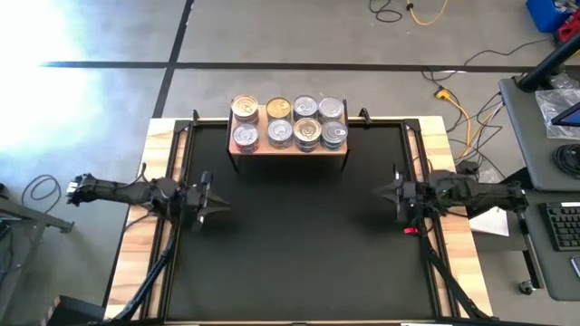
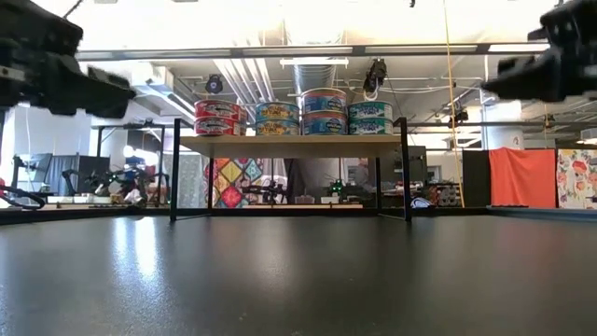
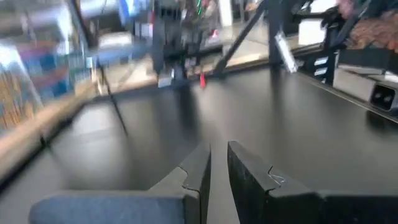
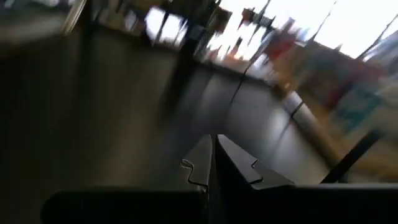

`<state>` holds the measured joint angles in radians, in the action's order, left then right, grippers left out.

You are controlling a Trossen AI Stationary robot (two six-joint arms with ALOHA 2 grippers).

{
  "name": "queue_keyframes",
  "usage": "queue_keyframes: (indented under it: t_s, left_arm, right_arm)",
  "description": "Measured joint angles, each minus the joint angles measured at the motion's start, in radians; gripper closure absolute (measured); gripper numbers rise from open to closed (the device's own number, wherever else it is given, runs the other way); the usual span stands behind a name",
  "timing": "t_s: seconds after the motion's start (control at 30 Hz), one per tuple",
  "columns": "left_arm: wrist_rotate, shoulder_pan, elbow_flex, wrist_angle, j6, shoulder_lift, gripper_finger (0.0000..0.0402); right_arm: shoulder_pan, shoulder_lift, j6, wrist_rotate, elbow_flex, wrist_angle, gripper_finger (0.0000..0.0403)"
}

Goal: Stack canned seafood by type on shelf
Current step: Return to Home Position

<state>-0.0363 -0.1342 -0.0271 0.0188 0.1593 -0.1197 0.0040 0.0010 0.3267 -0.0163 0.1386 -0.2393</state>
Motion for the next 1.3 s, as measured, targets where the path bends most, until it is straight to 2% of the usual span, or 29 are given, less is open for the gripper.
queue_keyframes:
  t_s: [0.1,0.13,0.2,0.27,0.3,0.4,0.47,0.57,0.8,0.9,1.1,1.3]
  left_arm:
    - [0.036,0.002,-0.002,0.01,0.086,0.061,0.0363]
    - [0.036,0.006,-0.002,0.01,0.101,0.086,0.0363]
    - [0.035,0.014,-0.002,0.01,0.109,0.121,0.0363]
    - [0.036,0.019,-0.003,0.013,0.109,0.119,0.0363]
    - [0.037,0.019,-0.003,0.013,0.109,0.114,0.0363]
    - [0.035,0.022,-0.001,0.01,0.109,0.105,0.0363]
    - [0.035,0.022,0.001,0.005,0.109,0.105,0.0363]
    - [0.035,0.029,0.011,-0.019,0.089,0.111,0.0363]
    - [0.019,0.03,0.017,-0.036,-0.124,0.114,0.0363]
    - [0.02,0.03,0.017,-0.036,-0.198,0.111,0.0363]
    - [0.02,0.03,0.014,-0.035,-0.209,0.096,0.0363]
    - [0.019,0.03,0.005,-0.035,-0.21,0.086,0.0363]
  right_arm:
    - [-0.002,0.0,0.005,0.062,-0.005,-0.156,0.039]
    - [-0.002,0.0,0.017,0.084,-0.012,-0.138,0.039]
    - [-0.004,0.0,0.073,0.092,-0.029,0.012,0.039]
    - [-0.005,0.001,0.098,0.058,-0.095,0.314,0.039]
    - [-0.007,0.001,0.11,0.024,-0.13,0.401,0.039]
    - [-0.011,-0.001,0.018,-0.017,-0.127,0.297,0.039]
    - [-0.008,0.0,-0.051,-0.021,-0.126,0.313,0.039]
    - [-0.004,-0.001,-0.069,-0.056,-0.126,0.371,0.039]
    - [-0.005,-0.001,-0.138,-0.089,-0.127,0.35,0.039]
    - [-0.005,0.002,-0.262,-0.09,-0.127,0.339,0.039]
    - [-0.005,0.028,-0.478,-0.089,-0.127,0.323,0.039]
    - [-0.005,0.041,-0.501,-0.089,-0.127,0.323,0.039]
